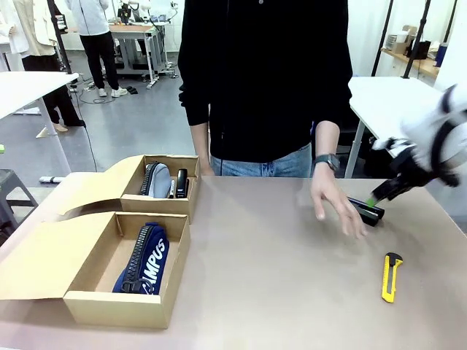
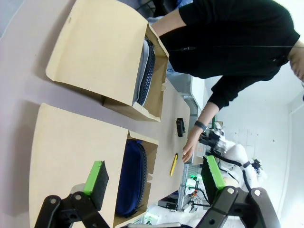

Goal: Place items inside the box.
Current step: Pick up a Pencil pouch or Stapler and place it inside the Mailer Box closest to the robot.

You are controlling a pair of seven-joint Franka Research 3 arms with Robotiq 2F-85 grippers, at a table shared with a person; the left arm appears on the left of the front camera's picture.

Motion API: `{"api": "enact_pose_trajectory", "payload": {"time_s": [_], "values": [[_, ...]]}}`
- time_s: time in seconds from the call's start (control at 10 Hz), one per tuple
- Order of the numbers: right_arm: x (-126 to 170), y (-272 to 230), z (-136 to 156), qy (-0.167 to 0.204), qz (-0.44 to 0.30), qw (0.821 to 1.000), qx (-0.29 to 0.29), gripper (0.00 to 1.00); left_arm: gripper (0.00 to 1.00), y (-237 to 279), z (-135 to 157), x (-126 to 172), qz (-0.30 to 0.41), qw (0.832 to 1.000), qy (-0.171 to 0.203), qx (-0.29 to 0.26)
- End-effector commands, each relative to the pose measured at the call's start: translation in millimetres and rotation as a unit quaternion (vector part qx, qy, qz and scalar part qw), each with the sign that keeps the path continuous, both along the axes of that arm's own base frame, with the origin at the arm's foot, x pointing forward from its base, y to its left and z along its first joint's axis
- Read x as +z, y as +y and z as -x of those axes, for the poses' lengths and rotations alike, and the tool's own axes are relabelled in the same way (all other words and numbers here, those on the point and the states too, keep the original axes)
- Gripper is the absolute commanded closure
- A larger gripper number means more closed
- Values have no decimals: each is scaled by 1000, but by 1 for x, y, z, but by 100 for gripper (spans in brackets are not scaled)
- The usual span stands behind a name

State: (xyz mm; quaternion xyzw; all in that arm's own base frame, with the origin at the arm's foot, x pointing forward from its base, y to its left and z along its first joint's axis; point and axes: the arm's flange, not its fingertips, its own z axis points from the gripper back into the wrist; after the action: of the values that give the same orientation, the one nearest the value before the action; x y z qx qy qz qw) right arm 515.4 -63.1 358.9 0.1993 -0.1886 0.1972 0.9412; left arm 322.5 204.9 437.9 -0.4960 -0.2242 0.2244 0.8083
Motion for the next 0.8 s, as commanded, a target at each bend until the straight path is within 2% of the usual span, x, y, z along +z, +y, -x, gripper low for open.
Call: {"api": "enact_pose_trajectory", "payload": {"time_s": [0.0,0.1,0.2,0.3,0.4,0.5,0.6,0.7], "values": [[49,-138,97,1,-241,961,-136,0,0,0,1,-1,2,1000,-12,-6],[40,-186,134,10,-356,922,-149,0,0,0,1,-1,2,1000,-12,-6],[21,-208,158,28,-419,888,-189,0,0,0,1,-1,2,1000,-12,-6],[1,-218,175,34,-460,860,-216,0,0,0,1,-1,2,1000,-12,-6],[-17,-218,183,32,-481,850,-211,0,0,0,1,-1,2,1000,-12,-6],[-31,-213,183,23,-466,855,-228,0,0,0,1,-1,2,1000,-12,-6],[10,-225,215,41,-370,911,-180,0,0,0,1,-1,2,1000,-12,-6],[10,-225,215,41,-370,911,-180,0,0,0,1,-1,2,1000,-12,-6]]}}
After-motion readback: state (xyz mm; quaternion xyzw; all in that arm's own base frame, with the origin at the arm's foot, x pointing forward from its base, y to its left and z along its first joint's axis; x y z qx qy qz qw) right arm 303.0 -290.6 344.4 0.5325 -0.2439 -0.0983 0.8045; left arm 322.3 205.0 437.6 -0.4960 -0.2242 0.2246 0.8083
